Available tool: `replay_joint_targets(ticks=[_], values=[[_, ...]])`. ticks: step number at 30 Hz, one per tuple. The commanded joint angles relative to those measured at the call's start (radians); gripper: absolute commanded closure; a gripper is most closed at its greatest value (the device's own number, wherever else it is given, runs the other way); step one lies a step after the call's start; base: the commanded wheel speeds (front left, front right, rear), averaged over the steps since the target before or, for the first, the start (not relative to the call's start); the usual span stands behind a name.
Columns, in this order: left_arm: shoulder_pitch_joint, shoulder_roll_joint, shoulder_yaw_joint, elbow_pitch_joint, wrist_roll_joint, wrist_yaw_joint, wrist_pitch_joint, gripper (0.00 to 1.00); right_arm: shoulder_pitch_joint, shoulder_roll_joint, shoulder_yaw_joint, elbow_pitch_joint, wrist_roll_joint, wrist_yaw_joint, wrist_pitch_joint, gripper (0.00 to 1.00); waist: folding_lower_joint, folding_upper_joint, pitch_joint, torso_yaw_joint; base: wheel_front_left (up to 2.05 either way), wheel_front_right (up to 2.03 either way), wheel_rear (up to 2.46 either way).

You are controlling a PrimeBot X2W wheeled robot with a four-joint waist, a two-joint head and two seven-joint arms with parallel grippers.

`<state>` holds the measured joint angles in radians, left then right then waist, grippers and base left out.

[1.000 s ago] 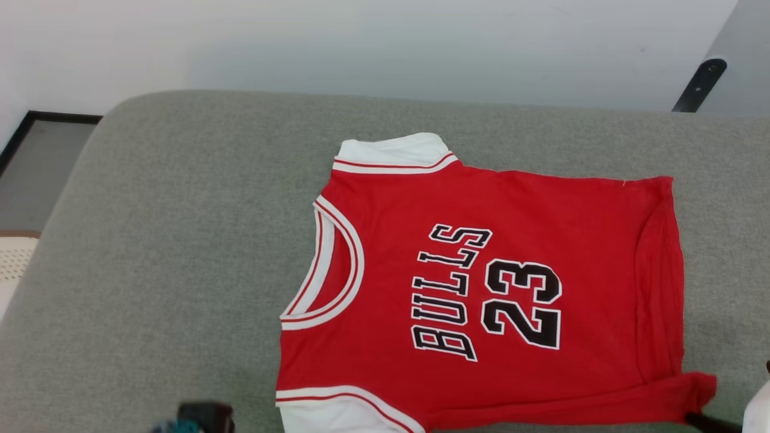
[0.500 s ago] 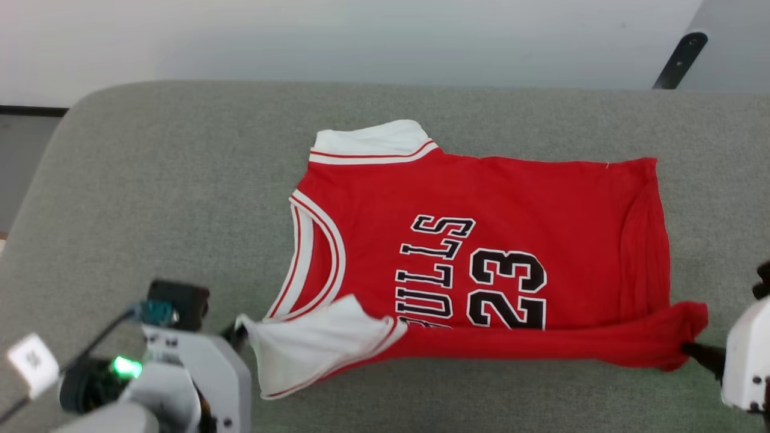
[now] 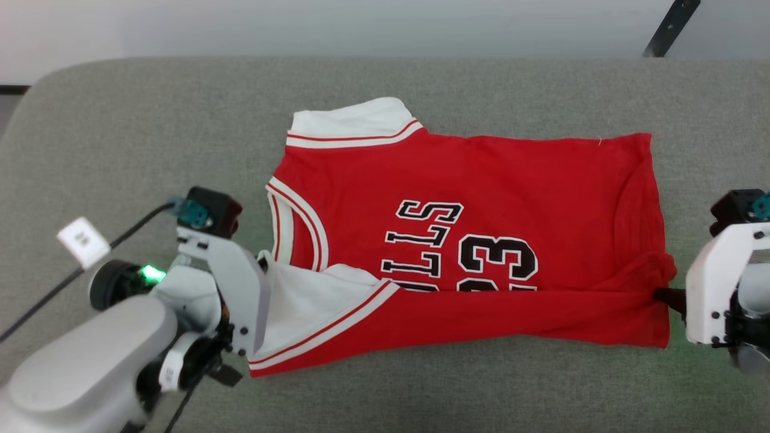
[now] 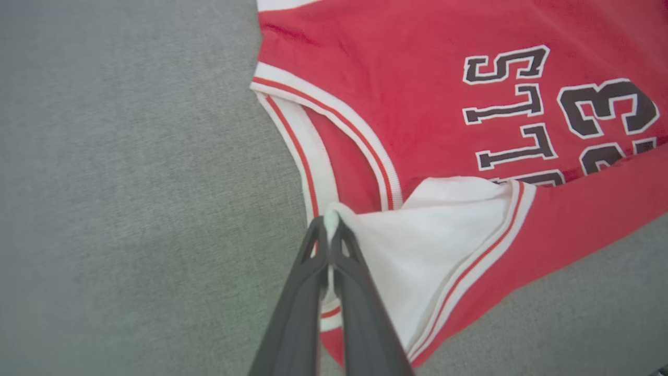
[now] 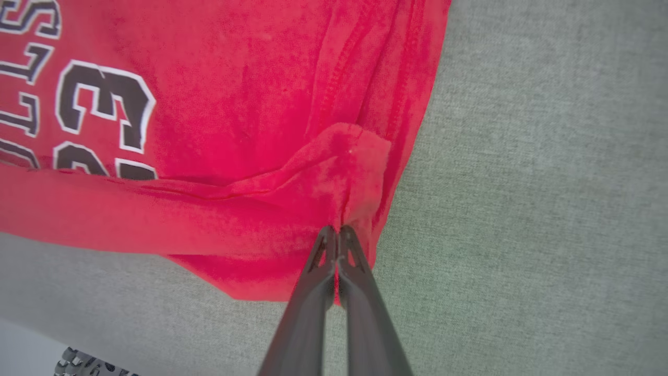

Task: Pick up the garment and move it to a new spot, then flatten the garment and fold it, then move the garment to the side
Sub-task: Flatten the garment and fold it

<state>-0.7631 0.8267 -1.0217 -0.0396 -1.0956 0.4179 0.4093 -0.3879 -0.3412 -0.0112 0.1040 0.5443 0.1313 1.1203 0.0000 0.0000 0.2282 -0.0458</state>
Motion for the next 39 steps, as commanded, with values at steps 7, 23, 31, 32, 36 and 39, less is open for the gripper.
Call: replay_joint_targets(ticks=[7, 23, 31, 32, 36, 39], values=[[-0.08, -0.072, -0.034, 0.139, -0.025, -0.079, 0.098, 1.0, -0.077, -0.013, 0.083, 0.103, 0.007, -0.001, -0.028, 1.0, 0.0, 0.0, 0.041, -0.007, 0.0, 0.0, 0.0], [-0.112, -0.154, -0.087, 0.354, -0.092, -0.138, 0.271, 0.91, -0.175, -0.016, 0.187, 0.259, 0.042, -0.001, -0.06, 1.0, 0.0, 0.0, 0.074, -0.013, 0.0, 0.0, 0.0], [-0.148, -0.168, -0.093, 0.377, -0.113, -0.145, 0.344, 0.0, -0.201, -0.015, 0.216, 0.307, 0.055, -0.001, -0.076, 1.0, 0.0, 0.0, 0.066, -0.009, 0.0, 0.0, 0.0], [-0.153, -0.168, -0.092, 0.376, -0.114, -0.145, 0.347, 0.0, -0.205, -0.013, 0.218, 0.312, 0.058, -0.001, -0.078, 1.0, 0.0, 0.0, 0.065, -0.008, 0.0, 0.0, 0.0], [-0.174, -0.161, -0.087, 0.369, -0.112, -0.141, 0.359, 0.0, -0.216, -0.008, 0.229, 0.332, 0.062, -0.001, -0.093, 1.0, 0.0, 0.0, 0.06, -0.008, 0.0, 0.0, 0.0], [-0.194, -0.146, -0.078, 0.354, -0.103, -0.136, 0.356, 0.0, -0.223, -0.008, 0.237, 0.35, 0.064, -0.001, -0.102, 1.0, 0.0, 0.0, 0.053, -0.006, 0.0, 0.0, 0.0]])
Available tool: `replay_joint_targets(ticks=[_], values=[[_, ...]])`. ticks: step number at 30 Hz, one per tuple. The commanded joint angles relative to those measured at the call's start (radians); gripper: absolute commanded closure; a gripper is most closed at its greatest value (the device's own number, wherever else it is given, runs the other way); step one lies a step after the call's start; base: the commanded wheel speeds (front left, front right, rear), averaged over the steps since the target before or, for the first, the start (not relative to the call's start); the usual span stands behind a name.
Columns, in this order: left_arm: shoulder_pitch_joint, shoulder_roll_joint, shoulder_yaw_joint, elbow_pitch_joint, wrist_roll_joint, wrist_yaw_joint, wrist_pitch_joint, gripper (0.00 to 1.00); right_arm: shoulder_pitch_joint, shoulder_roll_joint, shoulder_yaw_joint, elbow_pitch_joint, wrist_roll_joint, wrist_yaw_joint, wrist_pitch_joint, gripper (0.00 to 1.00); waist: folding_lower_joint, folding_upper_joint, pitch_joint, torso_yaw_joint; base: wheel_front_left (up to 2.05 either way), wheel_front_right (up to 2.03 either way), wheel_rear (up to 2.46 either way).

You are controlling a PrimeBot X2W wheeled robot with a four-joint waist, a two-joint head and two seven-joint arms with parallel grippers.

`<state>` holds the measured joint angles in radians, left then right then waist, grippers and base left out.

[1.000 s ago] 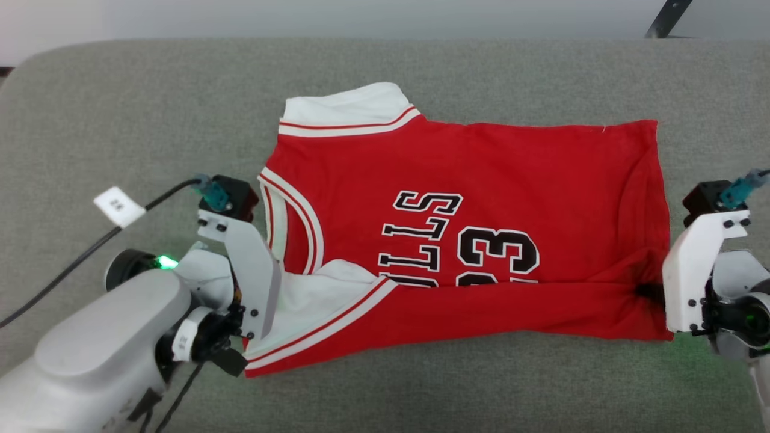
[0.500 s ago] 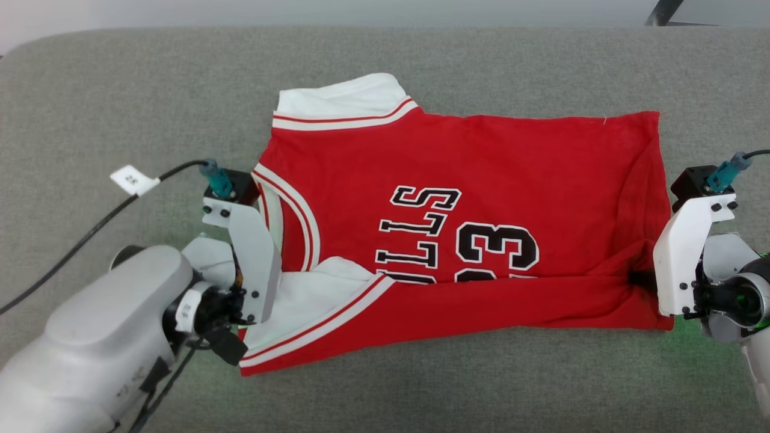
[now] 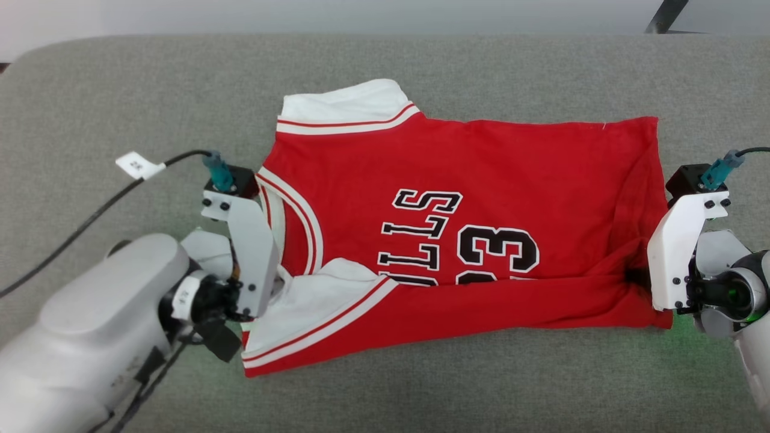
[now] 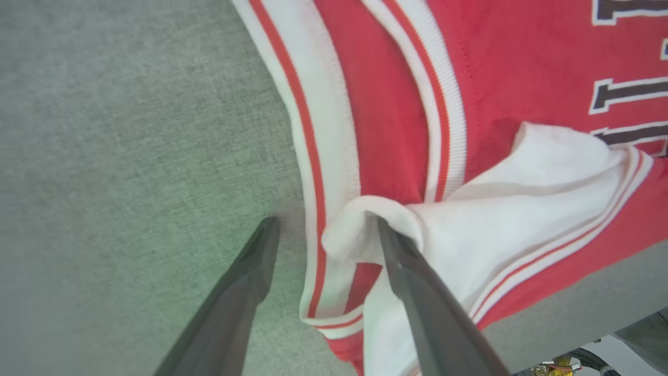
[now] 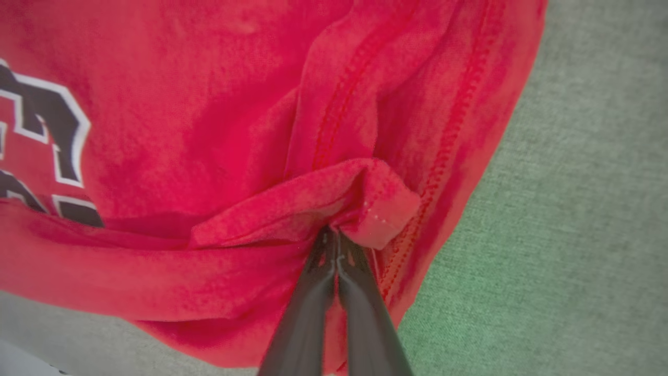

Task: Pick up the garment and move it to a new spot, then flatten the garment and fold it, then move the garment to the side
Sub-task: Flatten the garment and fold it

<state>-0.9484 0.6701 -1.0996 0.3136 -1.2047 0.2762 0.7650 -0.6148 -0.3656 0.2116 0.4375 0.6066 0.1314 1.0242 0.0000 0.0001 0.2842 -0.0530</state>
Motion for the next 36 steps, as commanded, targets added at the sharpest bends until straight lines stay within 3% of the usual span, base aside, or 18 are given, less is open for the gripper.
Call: replay_joint_targets(ticks=[1, 10, 11, 13, 14, 24, 36], values=[[-0.014, 0.017, -0.001, -0.005, 0.013, 0.008, 0.001, 0.0, 0.001, 0.017, 0.016, 0.022, 0.004, -0.002, -0.008, 1.0, 0.0, -0.0001, -0.005, 0.002, 0.0, 0.0, 0.0], [-0.032, 0.085, 0.033, -0.096, 0.04, 0.068, -0.033, 0.0, -0.016, 0.017, 0.027, 0.106, -0.01, -0.001, -0.025, 1.0, 0.0, -0.0001, -0.025, 0.013, 0.0, 0.0, 0.0], [-0.03, 0.092, 0.034, -0.109, 0.043, 0.077, -0.036, 0.0, -0.016, 0.019, 0.028, 0.121, -0.015, -0.002, -0.026, 0.96, 0.0, -0.0001, -0.027, 0.015, 0.0, 0.0, 0.0], [-0.022, 0.102, 0.038, -0.136, 0.046, 0.092, -0.045, 0.0, -0.02, 0.018, 0.035, 0.151, -0.028, -0.002, -0.019, 0.27, 0.0, -0.0001, -0.033, 0.019, 0.0, 0.0, 0.0], [-0.017, 0.107, 0.04, -0.145, 0.05, 0.1, -0.052, 0.0, -0.025, 0.018, 0.033, 0.162, -0.028, -0.002, -0.021, 0.0, 0.0, -0.0001, -0.037, 0.02, 0.0, 0.0, 0.0], [0.06, 0.134, 0.042, -0.218, 0.045, 0.131, -0.111, 0.0, -0.064, -0.008, 0.038, 0.193, -0.038, -0.002, -0.015, 0.0, 0.0, -0.0001, -0.143, 0.014, 0.0, 0.0, 0.0], [0.193, 0.156, 0.084, -0.304, 0.028, 0.162, -0.278, 0.0, 0.051, -0.044, -0.008, 0.036, -0.001, -0.002, -0.103, 0.0, 0.0, -0.0001, -0.259, -0.002, 0.0, 0.0, 0.0]])
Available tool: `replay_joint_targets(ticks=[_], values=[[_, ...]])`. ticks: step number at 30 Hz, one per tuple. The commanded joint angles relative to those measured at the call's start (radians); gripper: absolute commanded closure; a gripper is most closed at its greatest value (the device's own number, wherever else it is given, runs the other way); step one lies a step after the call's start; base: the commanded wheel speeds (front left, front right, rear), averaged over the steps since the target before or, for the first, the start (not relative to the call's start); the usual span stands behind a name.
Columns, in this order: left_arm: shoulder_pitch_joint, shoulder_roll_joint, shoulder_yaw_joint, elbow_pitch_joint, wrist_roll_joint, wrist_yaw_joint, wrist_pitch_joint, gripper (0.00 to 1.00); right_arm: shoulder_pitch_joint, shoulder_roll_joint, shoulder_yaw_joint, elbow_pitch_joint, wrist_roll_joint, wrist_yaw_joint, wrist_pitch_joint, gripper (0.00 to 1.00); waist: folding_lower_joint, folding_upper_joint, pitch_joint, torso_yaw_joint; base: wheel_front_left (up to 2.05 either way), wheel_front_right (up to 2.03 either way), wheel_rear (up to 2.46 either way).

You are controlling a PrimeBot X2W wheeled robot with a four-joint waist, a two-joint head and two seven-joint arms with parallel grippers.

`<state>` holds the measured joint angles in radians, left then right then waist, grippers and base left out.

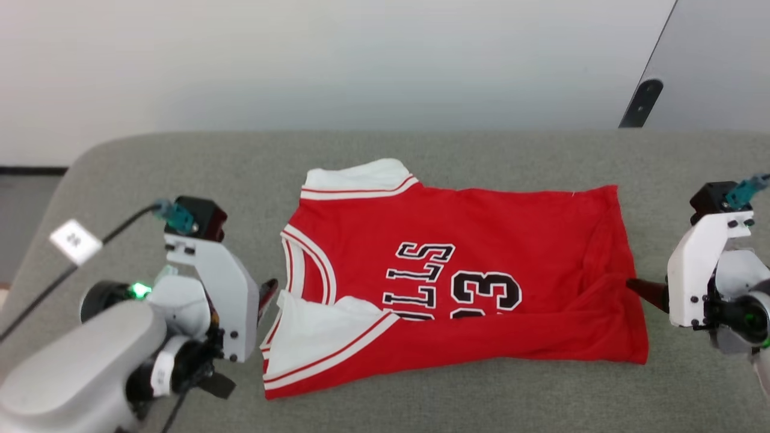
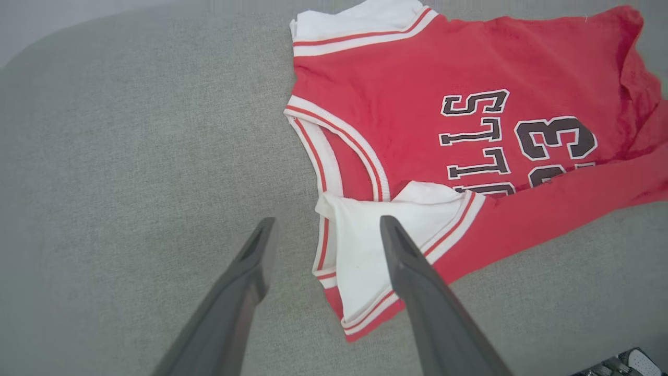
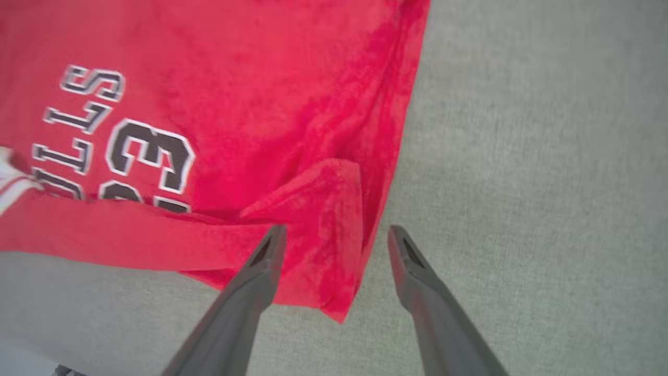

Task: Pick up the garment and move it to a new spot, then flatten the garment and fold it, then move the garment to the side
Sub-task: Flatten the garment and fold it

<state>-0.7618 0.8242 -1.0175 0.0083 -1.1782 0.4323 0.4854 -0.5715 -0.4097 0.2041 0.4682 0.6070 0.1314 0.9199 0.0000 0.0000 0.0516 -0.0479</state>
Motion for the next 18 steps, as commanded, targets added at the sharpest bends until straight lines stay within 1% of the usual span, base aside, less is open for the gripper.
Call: replay_joint_targets(ticks=[1, 4, 6, 10, 14, 15, 17, 18], values=[[0.022, 0.006, 0.009, -0.01, 0.005, 0.01, -0.024, 0.0, 0.027, -0.004, -0.011, -0.021, 0.003, -0.002, -0.026, 0.0, 0.0, 0.0, -0.033, -0.008, 0.0, 0.0, 0.0], [0.078, 0.015, 0.023, -0.046, 0.008, 0.017, -0.102, 0.0, 0.098, -0.011, -0.013, -0.12, 0.024, -0.002, -0.129, 0.0, 0.0, 0.0, -0.048, -0.013, 0.0, 0.0, 0.0], [0.115, 0.022, 0.039, -0.07, 0.01, 0.029, -0.161, 0.0, 0.142, -0.021, -0.002, -0.187, 0.026, -0.002, -0.212, 0.0, 0.0, 0.0, -0.052, -0.017, 0.0, 0.0, 0.0], [0.19, 0.033, 0.073, -0.122, 0.023, 0.042, -0.299, 0.0, 0.227, -0.027, 0.007, -0.285, 0.04, -0.002, -0.389, 0.0, 0.0, 0.0, -0.055, -0.024, 0.0, 0.0, 0.0], [0.267, 0.031, 0.116, -0.162, 0.041, 0.058, -0.46, 0.0, 0.3, -0.042, 0.006, -0.348, 0.023, -0.002, -0.576, 0.0, 0.0, 0.0, -0.058, -0.024, 0.0, 0.0, 0.0], [0.287, 0.03, 0.123, -0.171, 0.047, 0.062, -0.498, 0.0, 0.315, -0.048, 0.008, -0.36, 0.012, -0.002, -0.618, 0.0, 0.0, 0.0, -0.058, -0.023, 0.0, 0.0, 0.0], [0.326, 0.028, 0.139, -0.187, 0.057, 0.057, -0.571, 0.0, 0.347, -0.054, 0.003, -0.378, -0.005, -0.002, -0.693, 0.0, 0.0, 0.0, -0.059, -0.023, 0.0, 0.0, 0.0], [0.347, 0.024, 0.149, -0.192, 0.05, 0.063, -0.602, 0.0, 0.364, -0.058, 0.0, -0.385, -0.02, -0.002, -0.726, 0.0, 0.0, 0.0, -0.059, -0.022, 0.0, 0.0, 0.0]])
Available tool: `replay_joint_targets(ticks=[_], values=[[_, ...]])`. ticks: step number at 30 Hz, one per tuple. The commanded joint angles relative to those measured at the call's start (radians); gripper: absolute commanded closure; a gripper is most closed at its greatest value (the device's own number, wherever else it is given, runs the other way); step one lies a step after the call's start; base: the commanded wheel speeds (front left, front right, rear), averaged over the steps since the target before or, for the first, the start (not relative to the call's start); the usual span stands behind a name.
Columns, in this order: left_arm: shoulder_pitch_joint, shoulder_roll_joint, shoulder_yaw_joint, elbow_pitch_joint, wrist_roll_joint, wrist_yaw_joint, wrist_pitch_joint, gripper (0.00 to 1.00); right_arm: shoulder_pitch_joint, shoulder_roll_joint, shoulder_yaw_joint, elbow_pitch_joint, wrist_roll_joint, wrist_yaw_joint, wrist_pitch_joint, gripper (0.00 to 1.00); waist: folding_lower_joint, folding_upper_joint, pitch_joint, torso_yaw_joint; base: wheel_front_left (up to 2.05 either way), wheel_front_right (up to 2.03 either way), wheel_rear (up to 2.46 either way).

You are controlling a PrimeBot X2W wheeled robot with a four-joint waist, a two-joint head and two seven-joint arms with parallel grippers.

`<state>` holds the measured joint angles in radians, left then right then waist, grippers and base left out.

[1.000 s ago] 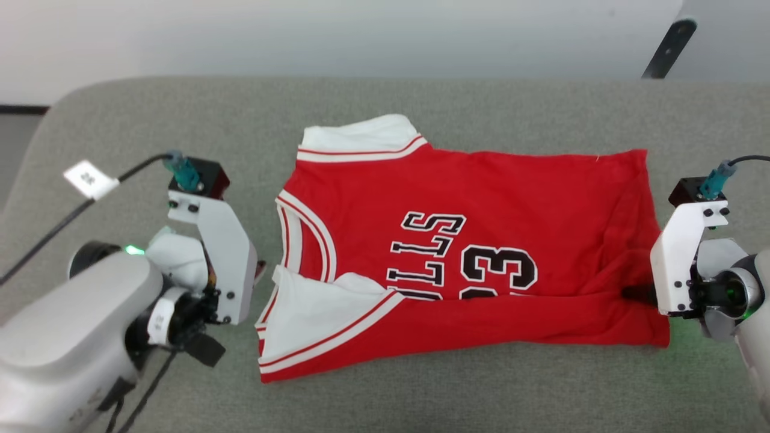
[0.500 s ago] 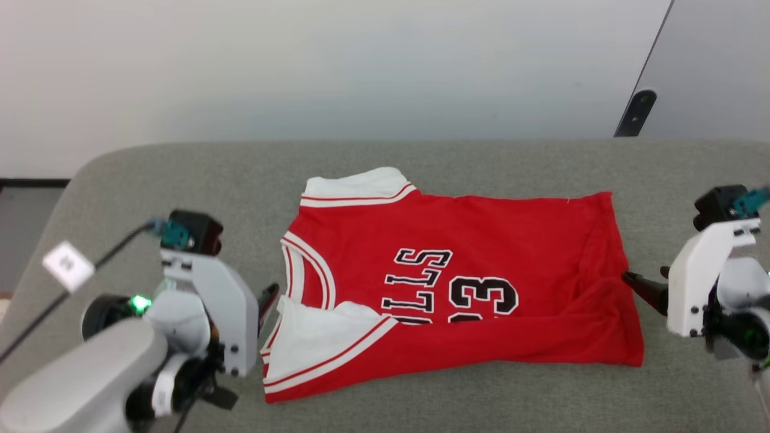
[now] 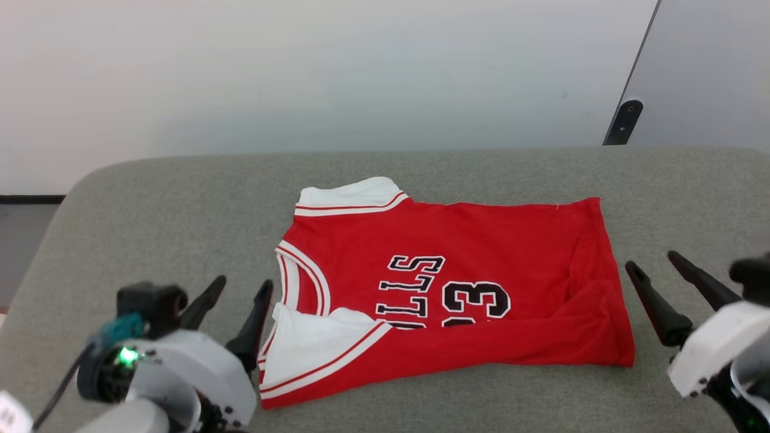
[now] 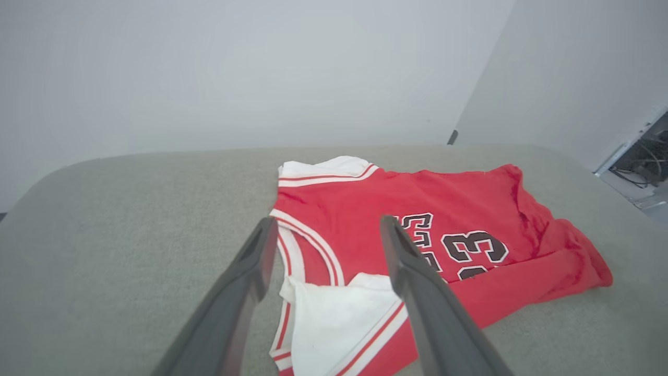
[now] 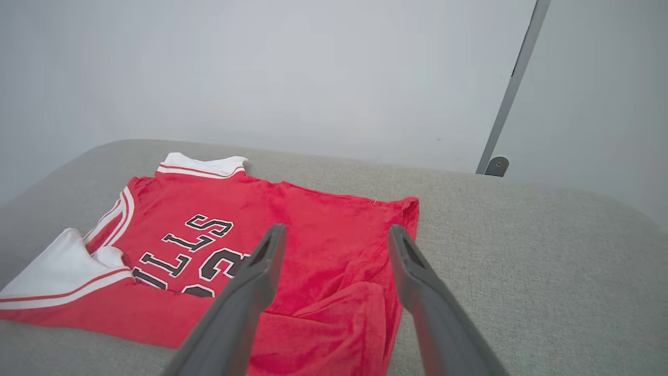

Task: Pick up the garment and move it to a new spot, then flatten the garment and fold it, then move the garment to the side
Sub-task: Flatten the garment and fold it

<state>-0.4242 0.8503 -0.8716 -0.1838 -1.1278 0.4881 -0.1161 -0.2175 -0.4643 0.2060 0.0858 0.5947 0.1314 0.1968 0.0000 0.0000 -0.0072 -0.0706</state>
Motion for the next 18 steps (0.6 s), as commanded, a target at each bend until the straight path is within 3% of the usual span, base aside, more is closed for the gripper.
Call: replay_joint_targets(ticks=[1, 5, 11, 14, 18], values=[[0.029, -0.004, 0.011, -0.005, -0.002, 0.009, -0.031, 0.0, 0.025, -0.002, -0.008, -0.009, -0.015, -0.002, -0.033, 0.0, 0.0, 0.0, 0.0, 0.002, 0.0, 0.0, 0.0], [0.101, -0.013, 0.053, -0.028, 0.001, 0.03, -0.115, 0.0, 0.084, 0.009, -0.033, -0.032, -0.062, -0.002, -0.15, 0.0, 0.0, 0.0, 0.002, 0.001, 0.0, 0.0, 0.0], [0.216, -0.055, 0.164, -0.073, 0.057, 0.048, -0.148, 0.0, 0.158, 0.054, -0.085, -0.039, -0.116, -0.002, -0.254, 0.0, 0.0, 0.0, 0.011, -0.014, 0.0, 0.0, 0.0], [0.282, -0.088, 0.228, -0.086, 0.088, 0.034, -0.147, 0.0, 0.181, 0.074, -0.107, -0.037, -0.129, -0.002, -0.265, 0.0, 0.0, 0.0, 0.027, -0.025, 0.0, 0.0, 0.0], [0.325, -0.091, 0.263, -0.071, 0.044, -0.008, -0.136, 0.0, 0.179, 0.094, -0.115, -0.051, -0.135, -0.002, -0.266, 0.0, 0.0, 0.0, 0.059, -0.048, 0.0, 0.0, 0.0]])
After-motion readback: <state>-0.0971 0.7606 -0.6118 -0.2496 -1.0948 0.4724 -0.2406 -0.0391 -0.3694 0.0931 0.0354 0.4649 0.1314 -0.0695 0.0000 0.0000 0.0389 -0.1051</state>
